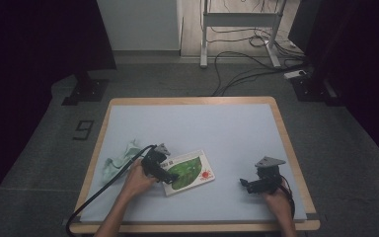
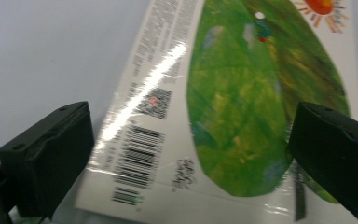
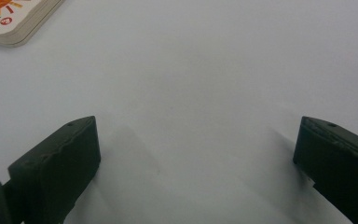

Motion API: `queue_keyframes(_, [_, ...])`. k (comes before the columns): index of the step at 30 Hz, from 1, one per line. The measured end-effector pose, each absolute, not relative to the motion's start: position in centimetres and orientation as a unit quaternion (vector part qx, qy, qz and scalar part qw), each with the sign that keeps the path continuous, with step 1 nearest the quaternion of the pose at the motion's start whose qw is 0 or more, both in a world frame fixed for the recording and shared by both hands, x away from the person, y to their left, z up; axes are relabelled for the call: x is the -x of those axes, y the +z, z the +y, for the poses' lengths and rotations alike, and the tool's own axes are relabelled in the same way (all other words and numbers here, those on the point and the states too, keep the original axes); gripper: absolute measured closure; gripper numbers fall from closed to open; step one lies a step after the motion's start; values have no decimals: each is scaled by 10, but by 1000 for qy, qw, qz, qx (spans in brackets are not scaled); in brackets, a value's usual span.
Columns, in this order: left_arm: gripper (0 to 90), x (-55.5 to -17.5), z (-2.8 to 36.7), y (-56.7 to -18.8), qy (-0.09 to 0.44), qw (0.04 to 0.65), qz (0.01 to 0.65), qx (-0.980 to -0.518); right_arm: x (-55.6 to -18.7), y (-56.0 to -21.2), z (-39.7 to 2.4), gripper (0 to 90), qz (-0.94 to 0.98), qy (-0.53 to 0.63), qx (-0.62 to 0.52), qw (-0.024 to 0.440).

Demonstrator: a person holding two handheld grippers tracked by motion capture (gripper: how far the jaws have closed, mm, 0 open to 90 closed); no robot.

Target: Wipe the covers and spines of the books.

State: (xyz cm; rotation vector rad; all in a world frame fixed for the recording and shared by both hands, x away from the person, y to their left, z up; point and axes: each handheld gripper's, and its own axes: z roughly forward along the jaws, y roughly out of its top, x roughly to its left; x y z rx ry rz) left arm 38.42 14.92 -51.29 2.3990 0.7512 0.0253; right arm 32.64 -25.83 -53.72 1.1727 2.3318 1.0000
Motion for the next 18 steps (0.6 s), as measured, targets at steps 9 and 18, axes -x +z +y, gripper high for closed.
queue_keyframes(9, [0, -367, 151, -516, 24, 326, 303, -895, -326, -537, -258, 0, 822, 353, -414, 172])
queue_keyframes(18, [0, -351, 163, -505, 55, 310, 294, -902, -326, -537, -258, 0, 822, 352, -414, 172])
